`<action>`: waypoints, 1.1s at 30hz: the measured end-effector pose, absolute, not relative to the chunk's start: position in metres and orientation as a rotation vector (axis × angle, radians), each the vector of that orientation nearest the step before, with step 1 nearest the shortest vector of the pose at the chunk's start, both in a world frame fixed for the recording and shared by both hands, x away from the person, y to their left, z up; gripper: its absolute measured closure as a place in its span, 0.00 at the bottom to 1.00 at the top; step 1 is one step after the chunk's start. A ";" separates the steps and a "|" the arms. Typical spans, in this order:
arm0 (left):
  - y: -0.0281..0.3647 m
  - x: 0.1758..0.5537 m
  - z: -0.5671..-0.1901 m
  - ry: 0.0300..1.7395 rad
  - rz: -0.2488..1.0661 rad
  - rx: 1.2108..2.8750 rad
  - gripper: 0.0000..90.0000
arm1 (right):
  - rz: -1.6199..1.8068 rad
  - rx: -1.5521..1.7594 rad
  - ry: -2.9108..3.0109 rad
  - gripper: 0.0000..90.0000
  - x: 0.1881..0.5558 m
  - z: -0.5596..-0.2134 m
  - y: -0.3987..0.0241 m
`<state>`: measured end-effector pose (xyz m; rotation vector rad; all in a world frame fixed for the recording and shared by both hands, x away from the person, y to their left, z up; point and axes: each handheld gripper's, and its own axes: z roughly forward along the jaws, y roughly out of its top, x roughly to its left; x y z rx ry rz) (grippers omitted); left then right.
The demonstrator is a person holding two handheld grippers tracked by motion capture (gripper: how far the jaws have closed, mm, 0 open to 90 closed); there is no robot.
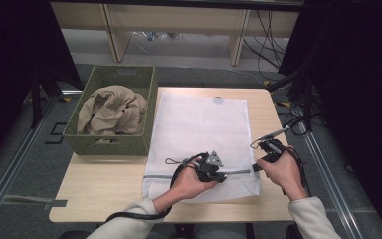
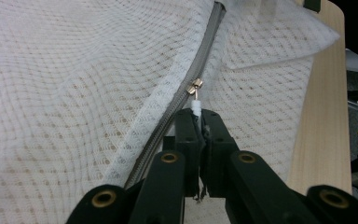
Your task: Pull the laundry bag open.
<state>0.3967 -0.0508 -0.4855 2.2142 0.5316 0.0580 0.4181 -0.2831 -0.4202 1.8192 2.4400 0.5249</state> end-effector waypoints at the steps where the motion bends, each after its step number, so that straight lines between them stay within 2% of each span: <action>1: -0.050 0.397 -0.486 0.529 0.060 2.216 0.96 | 0.519 1.819 2.439 0.96 0.418 -0.420 -0.283; 6: -0.046 0.397 -0.485 0.542 0.060 2.218 0.96 | 0.491 1.913 2.405 0.96 0.416 -0.417 -0.279; 8: -0.044 0.398 -0.485 0.526 0.062 2.225 0.96 | 0.514 1.827 2.432 0.96 0.418 -0.420 -0.283; 25: -0.035 0.397 -0.484 0.554 0.064 2.222 0.96 | 0.512 1.811 2.434 0.96 0.419 -0.420 -0.284; 33: -0.030 0.396 -0.484 0.564 0.052 2.219 0.96 | 0.485 1.895 2.414 0.96 0.418 -0.417 -0.281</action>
